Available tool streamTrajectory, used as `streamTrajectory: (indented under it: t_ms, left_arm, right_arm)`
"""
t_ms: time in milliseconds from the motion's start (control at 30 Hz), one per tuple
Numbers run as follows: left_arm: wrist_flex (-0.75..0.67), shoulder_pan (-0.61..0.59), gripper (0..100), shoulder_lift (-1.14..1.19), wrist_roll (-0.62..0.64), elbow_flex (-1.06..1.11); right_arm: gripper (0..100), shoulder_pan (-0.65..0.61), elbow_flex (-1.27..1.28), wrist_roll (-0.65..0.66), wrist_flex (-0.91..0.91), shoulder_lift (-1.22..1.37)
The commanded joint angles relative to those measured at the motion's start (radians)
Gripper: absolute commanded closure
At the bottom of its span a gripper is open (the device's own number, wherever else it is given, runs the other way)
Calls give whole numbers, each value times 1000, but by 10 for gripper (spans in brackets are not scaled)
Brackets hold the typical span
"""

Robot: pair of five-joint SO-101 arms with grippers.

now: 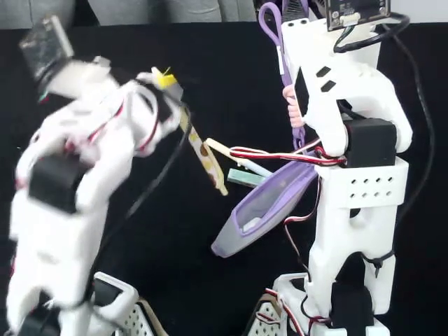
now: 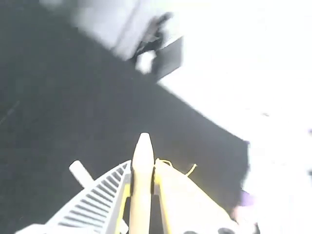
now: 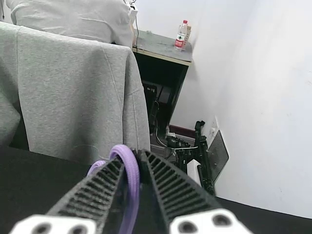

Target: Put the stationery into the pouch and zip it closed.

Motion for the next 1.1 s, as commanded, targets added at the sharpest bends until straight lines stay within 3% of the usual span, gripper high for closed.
streamTrajectory:
  t_ms: [0,367,500,700,900,1067]
  left_arm:
    - [-196,64,971,-241,-104,174]
    - [-1011,216,971,-793,-166,832]
    - [-982,343,971,-833,-264,914]
    - [-905,496,971,-836,-307,924]
    - [-891,522,971,-836,-580,1038]
    - [-891,522,966,-836,-687,1090]
  right_arm:
    - [987,8,-22,11,0,-38]
    - [987,8,-21,11,0,-38]
    - [987,8,-22,11,0,-38]
    - [987,8,-22,11,0,-38]
    - [987,8,-22,11,0,-38]
    - [987,8,-22,11,0,-38]
